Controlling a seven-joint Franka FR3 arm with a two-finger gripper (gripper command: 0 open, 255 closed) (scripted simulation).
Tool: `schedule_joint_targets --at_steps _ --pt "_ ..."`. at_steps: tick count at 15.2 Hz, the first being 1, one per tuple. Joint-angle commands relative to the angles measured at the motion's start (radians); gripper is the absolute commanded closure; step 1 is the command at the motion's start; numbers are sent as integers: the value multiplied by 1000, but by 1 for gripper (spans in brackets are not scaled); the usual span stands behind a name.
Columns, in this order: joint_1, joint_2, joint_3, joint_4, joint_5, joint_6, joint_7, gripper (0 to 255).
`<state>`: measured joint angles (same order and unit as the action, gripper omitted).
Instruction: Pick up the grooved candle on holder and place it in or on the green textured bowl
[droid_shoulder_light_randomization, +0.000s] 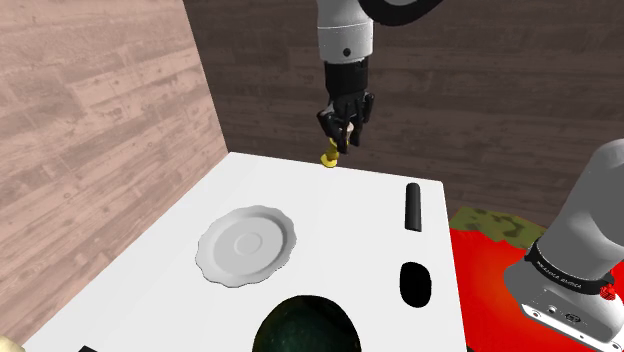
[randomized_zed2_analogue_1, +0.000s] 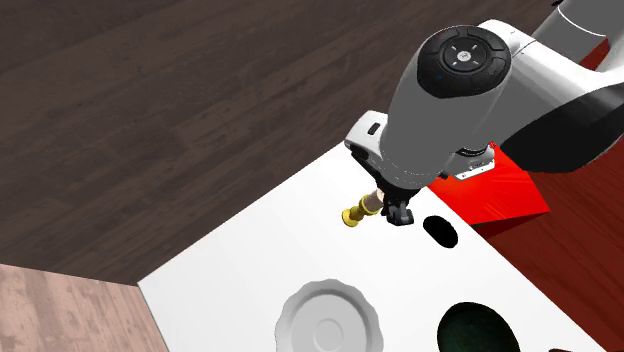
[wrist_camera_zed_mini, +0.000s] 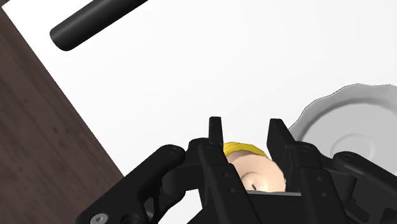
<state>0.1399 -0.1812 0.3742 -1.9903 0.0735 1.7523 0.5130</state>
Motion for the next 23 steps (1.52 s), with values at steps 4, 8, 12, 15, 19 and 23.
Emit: schedule_joint_targets --at_steps 4,8,12,15,19,23 --pt "52 -11 72 7 25 -10 120 255" --pt "92 7 133 37 33 -18 220 255" --pt "130 46 198 86 29 -26 328 255" --pt "161 89 248 135 14 -33 414 255" --pt "209 168 312 217 -25 -45 537 255" --pt "273 274 369 322 -90 -66 669 255"
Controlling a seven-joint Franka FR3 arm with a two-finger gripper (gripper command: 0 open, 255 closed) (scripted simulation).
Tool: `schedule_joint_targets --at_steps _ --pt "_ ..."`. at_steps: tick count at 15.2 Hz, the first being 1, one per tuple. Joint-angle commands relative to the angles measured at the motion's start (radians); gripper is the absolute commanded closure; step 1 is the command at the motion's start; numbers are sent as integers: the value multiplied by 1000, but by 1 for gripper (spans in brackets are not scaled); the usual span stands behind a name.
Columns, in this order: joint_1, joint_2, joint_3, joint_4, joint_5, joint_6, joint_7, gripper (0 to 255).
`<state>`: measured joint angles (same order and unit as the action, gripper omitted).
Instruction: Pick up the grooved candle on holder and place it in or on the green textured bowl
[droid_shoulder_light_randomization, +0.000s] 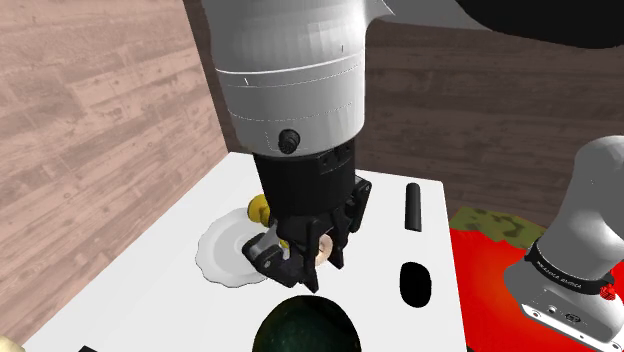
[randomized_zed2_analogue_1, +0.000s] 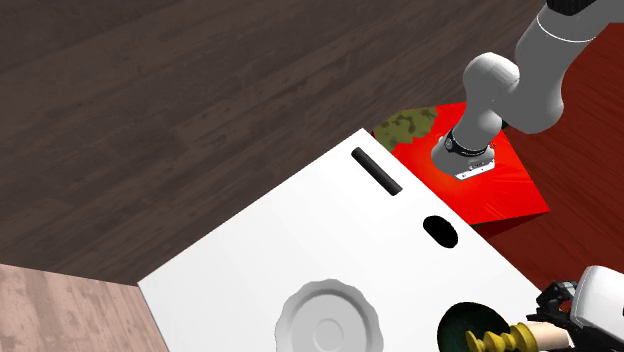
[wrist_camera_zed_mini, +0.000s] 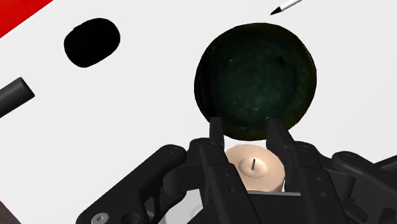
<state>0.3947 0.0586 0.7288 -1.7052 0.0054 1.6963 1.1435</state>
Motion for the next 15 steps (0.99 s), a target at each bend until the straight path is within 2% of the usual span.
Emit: schedule_joint_targets --at_steps 1,15 --pt "37 62 25 64 -40 -17 69 255" --pt "36 74 18 -112 -50 168 70 255"
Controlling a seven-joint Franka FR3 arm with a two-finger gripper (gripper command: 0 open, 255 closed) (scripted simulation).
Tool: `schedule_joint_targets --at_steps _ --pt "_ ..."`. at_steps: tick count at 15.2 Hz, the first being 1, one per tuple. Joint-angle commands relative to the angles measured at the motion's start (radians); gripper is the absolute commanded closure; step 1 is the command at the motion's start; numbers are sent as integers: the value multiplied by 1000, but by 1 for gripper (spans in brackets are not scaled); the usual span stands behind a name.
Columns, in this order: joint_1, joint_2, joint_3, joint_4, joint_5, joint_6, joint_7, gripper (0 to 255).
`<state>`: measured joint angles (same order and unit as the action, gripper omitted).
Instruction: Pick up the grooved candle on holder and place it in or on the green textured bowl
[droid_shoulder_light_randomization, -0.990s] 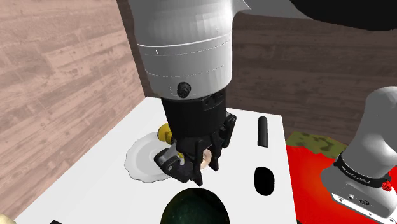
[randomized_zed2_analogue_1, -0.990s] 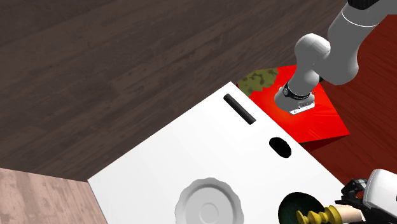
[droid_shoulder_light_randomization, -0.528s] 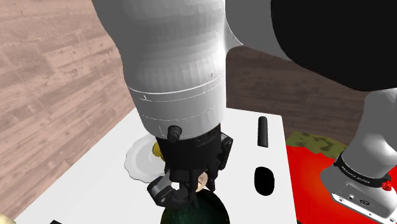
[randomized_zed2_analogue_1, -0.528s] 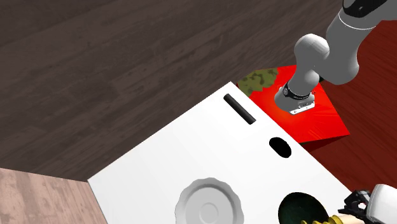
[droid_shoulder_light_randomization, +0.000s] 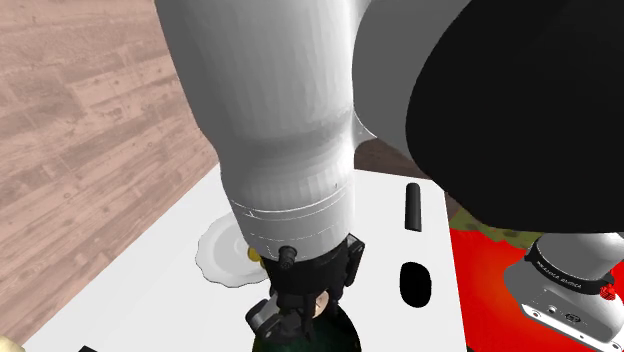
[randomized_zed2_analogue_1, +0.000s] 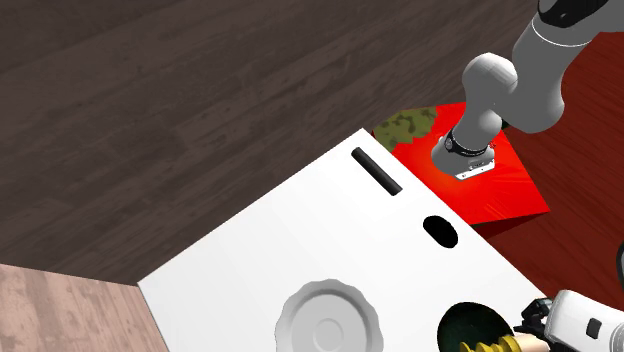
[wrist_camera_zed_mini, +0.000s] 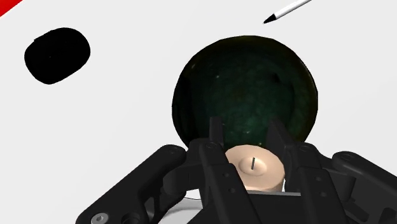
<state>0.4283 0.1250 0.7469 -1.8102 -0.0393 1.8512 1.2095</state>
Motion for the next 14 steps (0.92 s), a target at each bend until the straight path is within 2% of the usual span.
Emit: schedule_joint_targets --at_steps 1,4,12,13,14 --pt "3 11 0 -17 -8 26 5 255" --pt "5 23 -2 -50 -17 67 10 255" --pt "5 23 -2 -50 -17 67 10 255" --pt "5 23 -2 -50 -17 67 10 0" --pt "5 23 -2 -50 -17 67 10 0"
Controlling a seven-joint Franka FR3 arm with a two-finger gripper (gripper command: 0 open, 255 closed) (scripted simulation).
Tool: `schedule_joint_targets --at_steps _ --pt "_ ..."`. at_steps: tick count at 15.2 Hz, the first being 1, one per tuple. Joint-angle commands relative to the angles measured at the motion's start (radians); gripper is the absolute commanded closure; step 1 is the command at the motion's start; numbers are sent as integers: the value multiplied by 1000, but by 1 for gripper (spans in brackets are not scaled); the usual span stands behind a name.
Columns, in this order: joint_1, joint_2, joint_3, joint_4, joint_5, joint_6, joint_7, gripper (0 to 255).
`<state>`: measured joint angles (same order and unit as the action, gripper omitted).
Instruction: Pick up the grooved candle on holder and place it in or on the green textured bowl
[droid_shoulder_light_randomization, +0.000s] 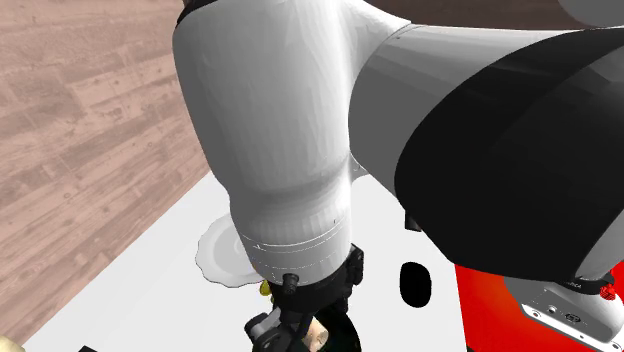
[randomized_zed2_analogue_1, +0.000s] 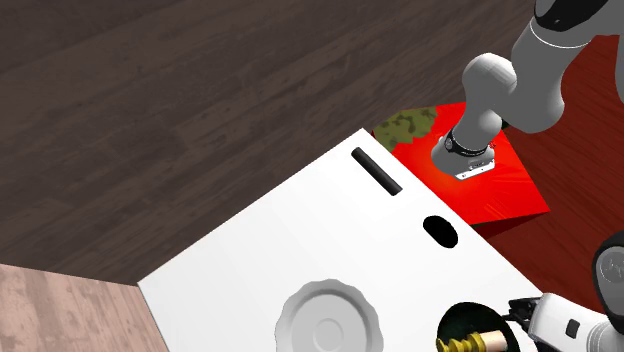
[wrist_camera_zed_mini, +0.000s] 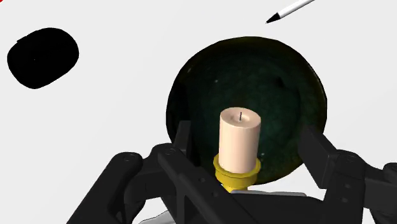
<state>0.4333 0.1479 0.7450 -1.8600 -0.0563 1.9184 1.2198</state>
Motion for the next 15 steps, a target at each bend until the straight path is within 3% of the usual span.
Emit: schedule_joint_targets --at_steps 1,4,8,15 --pt "0 0 0 0 0 0 0 0" --pt "0 0 0 0 0 0 0 0" --pt "-2 -16 2 113 13 -124 -9 0" --pt "-2 -16 2 113 13 -124 -9 0"
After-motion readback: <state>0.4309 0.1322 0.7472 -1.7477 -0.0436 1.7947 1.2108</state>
